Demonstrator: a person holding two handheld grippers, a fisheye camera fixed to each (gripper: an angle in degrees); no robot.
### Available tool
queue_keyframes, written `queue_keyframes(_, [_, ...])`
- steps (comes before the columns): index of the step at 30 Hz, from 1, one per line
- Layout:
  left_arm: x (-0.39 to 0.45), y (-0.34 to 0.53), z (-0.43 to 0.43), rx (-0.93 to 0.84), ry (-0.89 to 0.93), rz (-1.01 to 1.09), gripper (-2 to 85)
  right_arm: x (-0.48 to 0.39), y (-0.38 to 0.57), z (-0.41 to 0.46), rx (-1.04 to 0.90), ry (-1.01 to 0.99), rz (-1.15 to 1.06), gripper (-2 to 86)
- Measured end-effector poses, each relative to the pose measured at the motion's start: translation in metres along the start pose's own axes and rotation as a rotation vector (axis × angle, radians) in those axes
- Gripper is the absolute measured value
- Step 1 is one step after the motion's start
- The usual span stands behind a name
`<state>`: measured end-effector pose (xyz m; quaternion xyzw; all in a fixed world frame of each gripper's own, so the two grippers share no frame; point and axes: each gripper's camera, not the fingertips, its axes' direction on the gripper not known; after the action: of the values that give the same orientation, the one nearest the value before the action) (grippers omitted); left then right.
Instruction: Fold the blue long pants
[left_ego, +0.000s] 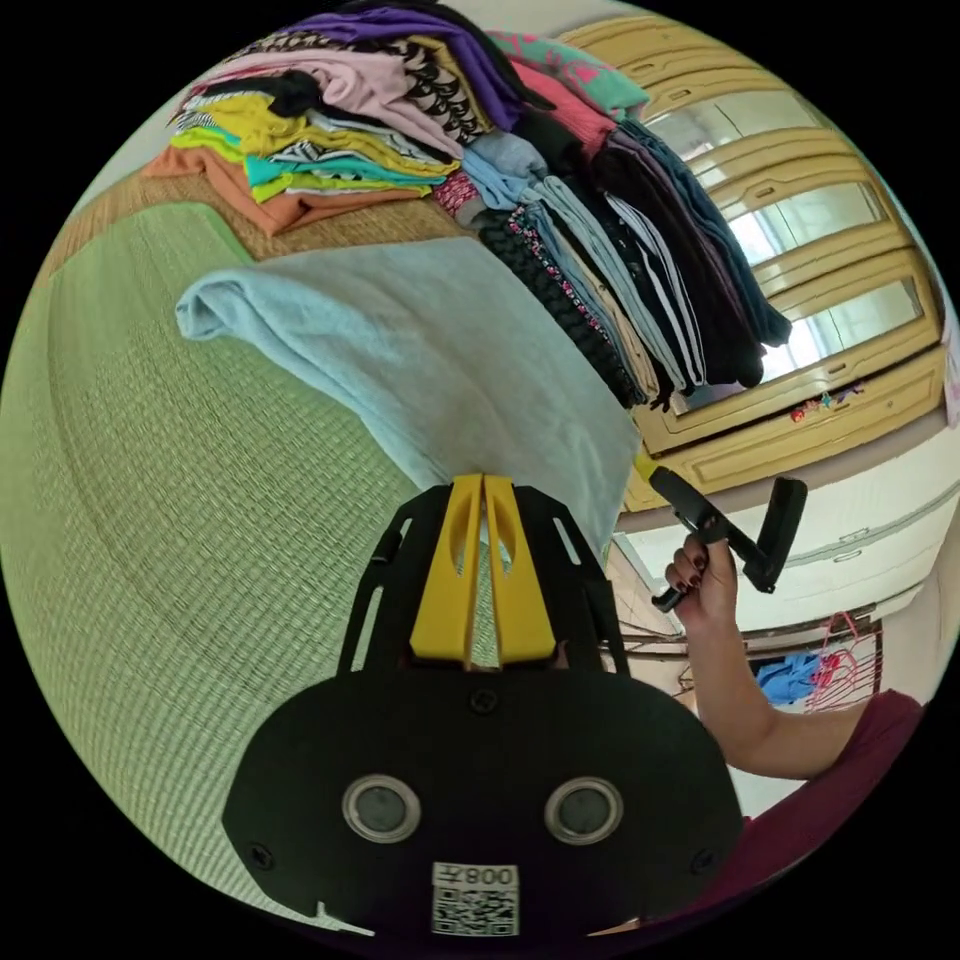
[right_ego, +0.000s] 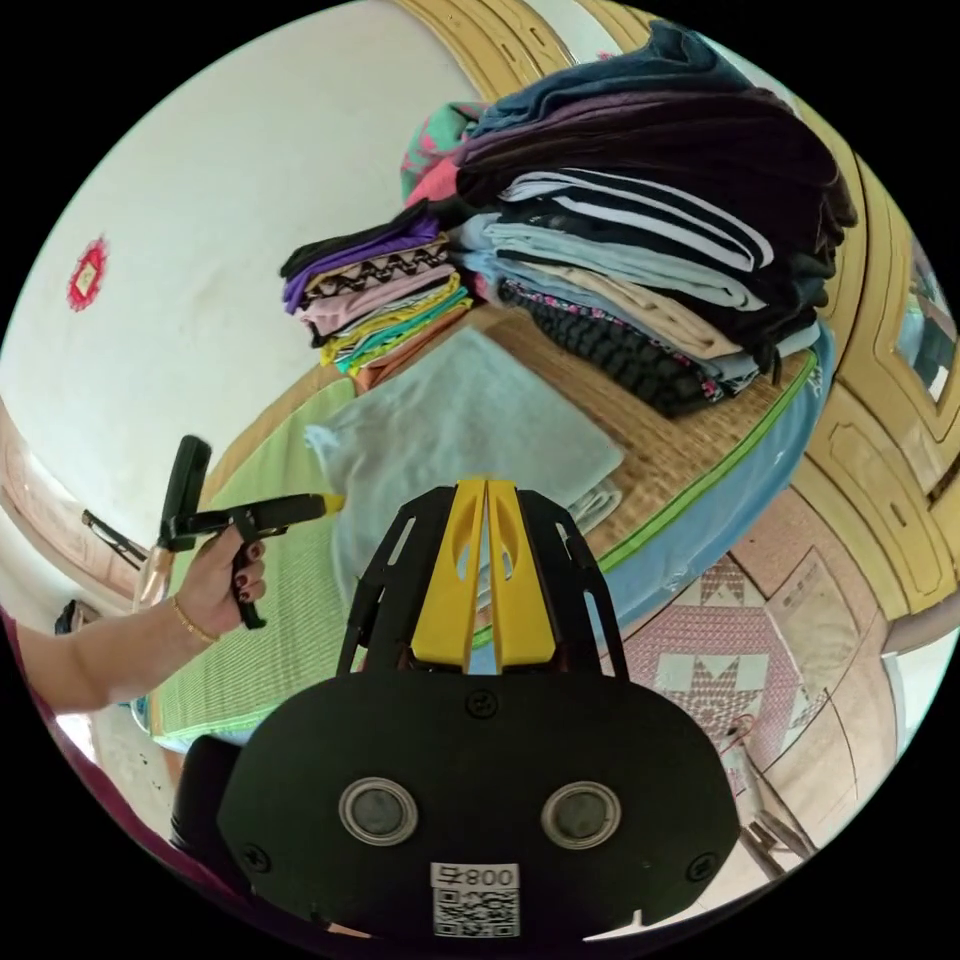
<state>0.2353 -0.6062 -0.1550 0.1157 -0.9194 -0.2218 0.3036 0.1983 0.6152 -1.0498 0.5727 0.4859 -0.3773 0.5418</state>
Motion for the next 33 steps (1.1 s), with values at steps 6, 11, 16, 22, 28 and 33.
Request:
queue_keyframes(6, [-0.003, -0.012, -0.012, -0.022, -0.01, -0.011, 0.0, 0.026, -0.015, 0.056, -0.042, 0.019, 0.019, -0.1])
queue_keyframes(11, [-0.009, -0.013, -0.028, -0.022, -0.006, -0.002, 0.1, 0.039, -0.03, 0.083, -0.047, 0.002, 0.034, -0.1])
queue_keyframes(16, [-0.024, 0.016, -0.057, 0.0, 0.039, -0.03, 0.1, 0.051, -0.025, 0.101, -0.028, -0.016, 0.041, 0.0])
queue_keyframes(22, [-0.037, 0.034, -0.105, 0.096, 0.066, -0.052, 0.1, 0.049, -0.029, 0.104, 0.014, -0.043, 0.042, 0.0])
queue_keyframes(28, [-0.056, 0.026, -0.11, 0.062, -0.051, -0.077, 0.1, -0.012, -0.021, 0.136, -0.018, -0.169, -0.117, 0.0])
queue_keyframes(33, [-0.049, 0.049, -0.133, 0.102, -0.043, -0.053, 0.1, -0.018, -0.017, 0.191, -0.091, -0.12, -0.15, 0.0])
